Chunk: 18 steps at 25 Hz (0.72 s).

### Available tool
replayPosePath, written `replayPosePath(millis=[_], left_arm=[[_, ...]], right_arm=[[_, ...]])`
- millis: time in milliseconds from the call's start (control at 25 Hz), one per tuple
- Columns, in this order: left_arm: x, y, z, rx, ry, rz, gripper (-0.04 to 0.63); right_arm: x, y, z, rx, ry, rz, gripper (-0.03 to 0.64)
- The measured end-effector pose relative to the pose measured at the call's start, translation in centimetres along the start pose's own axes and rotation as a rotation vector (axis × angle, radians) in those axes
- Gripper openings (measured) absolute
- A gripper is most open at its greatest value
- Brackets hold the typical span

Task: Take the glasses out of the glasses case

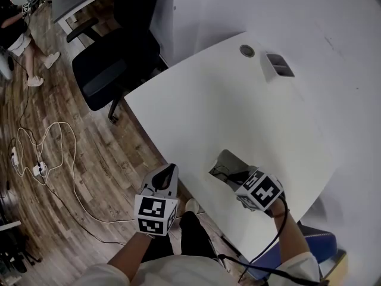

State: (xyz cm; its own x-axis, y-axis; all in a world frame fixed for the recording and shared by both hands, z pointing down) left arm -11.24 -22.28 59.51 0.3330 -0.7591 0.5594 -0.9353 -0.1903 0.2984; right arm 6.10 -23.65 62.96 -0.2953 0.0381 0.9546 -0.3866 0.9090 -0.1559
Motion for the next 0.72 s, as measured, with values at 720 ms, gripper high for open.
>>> replayPosePath(millis=[720], left_arm=[[-0.6, -1.2, 1.1, 0.045, -0.013, -0.033, 0.018]], right_arm=[[-1.6, -0.8, 0.3, 0.012, -0.099, -0.208, 0.040]])
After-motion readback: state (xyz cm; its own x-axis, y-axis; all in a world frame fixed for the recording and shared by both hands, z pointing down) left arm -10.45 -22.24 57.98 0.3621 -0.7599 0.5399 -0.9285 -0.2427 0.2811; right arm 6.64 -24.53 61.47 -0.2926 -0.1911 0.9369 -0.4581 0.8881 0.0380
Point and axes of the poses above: the fingertips, and each gripper's own axes: x forward along the fingers, y to its left, z out of its top, the point moved 1 cm from there along -x, backward along the fingers, and after that the axes turned 6 degrees about -z, right-handed, at the moved point
